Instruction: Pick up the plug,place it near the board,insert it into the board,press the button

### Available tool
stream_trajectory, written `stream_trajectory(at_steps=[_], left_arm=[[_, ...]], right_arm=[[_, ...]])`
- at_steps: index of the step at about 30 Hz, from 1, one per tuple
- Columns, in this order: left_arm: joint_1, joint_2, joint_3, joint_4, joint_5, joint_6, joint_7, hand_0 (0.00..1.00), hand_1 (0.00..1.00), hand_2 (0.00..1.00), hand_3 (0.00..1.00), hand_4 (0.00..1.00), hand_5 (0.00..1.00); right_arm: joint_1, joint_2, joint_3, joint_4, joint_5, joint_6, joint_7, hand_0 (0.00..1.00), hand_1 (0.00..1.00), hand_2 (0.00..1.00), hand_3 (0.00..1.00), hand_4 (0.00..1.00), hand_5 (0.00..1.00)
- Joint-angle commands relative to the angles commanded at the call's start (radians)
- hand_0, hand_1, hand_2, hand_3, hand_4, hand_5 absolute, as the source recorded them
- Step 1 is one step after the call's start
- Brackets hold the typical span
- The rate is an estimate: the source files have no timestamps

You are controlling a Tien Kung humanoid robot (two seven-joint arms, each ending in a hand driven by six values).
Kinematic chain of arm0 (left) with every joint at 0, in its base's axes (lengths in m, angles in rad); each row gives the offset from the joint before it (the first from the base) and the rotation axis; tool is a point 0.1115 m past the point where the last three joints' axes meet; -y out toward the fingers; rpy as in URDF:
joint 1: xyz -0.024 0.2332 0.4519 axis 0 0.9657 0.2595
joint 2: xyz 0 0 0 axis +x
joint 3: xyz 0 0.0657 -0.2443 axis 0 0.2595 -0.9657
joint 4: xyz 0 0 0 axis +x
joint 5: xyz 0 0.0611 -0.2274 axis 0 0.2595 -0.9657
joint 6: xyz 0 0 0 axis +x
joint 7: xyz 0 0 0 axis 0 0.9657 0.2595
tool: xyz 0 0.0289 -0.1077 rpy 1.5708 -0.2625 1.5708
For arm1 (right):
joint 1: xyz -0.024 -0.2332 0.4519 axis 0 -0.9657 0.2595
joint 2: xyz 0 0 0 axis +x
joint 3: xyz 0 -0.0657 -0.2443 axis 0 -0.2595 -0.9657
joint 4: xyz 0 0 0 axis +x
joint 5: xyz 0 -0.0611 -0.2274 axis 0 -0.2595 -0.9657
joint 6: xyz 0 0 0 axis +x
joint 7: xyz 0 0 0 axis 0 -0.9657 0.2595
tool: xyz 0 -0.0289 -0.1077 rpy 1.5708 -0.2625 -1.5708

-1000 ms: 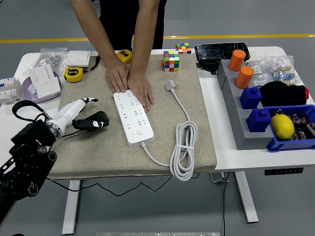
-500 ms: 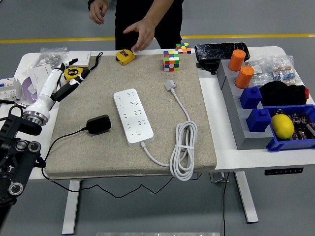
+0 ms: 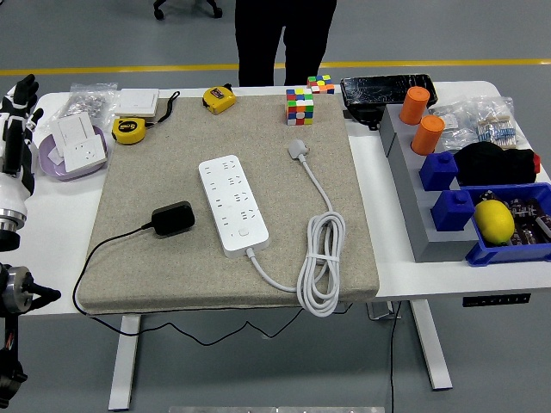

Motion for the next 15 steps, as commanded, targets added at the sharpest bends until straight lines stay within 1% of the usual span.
stream_trajectory(at_steps=[2, 6, 8, 11, 14, 15], left_arm=[[0.015, -0.006, -0.021, -0.021, -0.059, -0.006, -0.001, 0.918, 0.976, 0.934, 0.900, 0.998, 0.974], [0.041, -0.006, -0.058, -0.057, -0.196, -0.021, 0.005, 0.928, 0.979, 0.939, 0.905, 0.998, 0.974], [0.051, -0.006, -0.076, -0.066, -0.239, -0.028, 0.010, 0.928, 0.979, 0.939, 0.905, 0.998, 0.974], [0.065, -0.006, -0.098, -0.071, -0.265, -0.044, 0.021, 0.928, 0.977, 0.937, 0.907, 0.998, 0.973], [0.080, -0.006, -0.113, -0.071, -0.261, -0.055, 0.030, 0.928, 0.977, 0.937, 0.907, 0.998, 0.973], [0.083, -0.006, -0.114, -0.071, -0.260, -0.056, 0.032, 0.922, 0.963, 0.914, 0.895, 0.998, 0.978]], right_arm=[[-0.001, 0.001, 0.001, 0.000, -0.002, 0.000, 0.000, 0.918, 0.871, 0.815, 0.798, 0.998, 0.998], [-0.004, 0.001, 0.003, 0.000, -0.007, 0.001, -0.001, 0.919, 0.871, 0.815, 0.797, 0.998, 0.998], [-0.006, 0.001, 0.004, 0.000, -0.009, 0.001, -0.002, 0.919, 0.871, 0.815, 0.797, 0.998, 0.998], [-0.007, 0.000, 0.005, 0.000, -0.012, 0.002, -0.002, 0.919, 0.871, 0.815, 0.798, 0.998, 0.998], [-0.007, -0.002, 0.006, 0.000, -0.015, 0.002, -0.003, 0.919, 0.871, 0.815, 0.798, 0.998, 0.998], [-0.007, -0.002, 0.005, 0.000, -0.015, 0.002, -0.003, 0.919, 0.871, 0.814, 0.796, 0.998, 0.998]])
